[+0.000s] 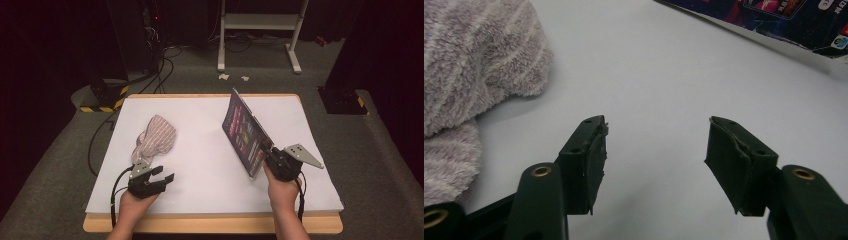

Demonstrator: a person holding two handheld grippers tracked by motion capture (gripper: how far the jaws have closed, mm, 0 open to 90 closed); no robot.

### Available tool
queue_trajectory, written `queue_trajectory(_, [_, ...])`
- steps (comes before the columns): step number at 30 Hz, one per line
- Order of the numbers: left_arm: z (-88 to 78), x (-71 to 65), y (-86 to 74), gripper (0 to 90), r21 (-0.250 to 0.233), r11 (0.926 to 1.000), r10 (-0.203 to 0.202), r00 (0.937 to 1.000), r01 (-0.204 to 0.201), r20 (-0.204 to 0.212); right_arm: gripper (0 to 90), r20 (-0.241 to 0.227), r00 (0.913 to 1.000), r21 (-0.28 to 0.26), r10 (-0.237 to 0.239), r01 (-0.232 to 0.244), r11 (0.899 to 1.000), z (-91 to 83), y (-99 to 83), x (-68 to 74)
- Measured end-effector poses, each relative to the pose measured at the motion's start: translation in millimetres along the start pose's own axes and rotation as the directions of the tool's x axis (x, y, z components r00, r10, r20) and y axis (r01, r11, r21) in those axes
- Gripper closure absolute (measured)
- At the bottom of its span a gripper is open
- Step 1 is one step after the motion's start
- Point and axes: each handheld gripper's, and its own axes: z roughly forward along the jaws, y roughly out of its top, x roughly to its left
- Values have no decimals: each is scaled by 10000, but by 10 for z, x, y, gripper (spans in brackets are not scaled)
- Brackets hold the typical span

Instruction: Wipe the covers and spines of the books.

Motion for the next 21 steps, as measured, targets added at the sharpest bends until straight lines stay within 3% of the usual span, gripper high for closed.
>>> queue_trajectory(17, [-89,108,3,402,-167,9996,-246,9997,245,-64,847,644,9979,-208,15,-2,9998,45,148,-167])
queue_trajectory(21, [-109,104,12,402,-270,9988,-396,9991,401,167,847,801,9968,-274,6,16,9996,47,188,-208])
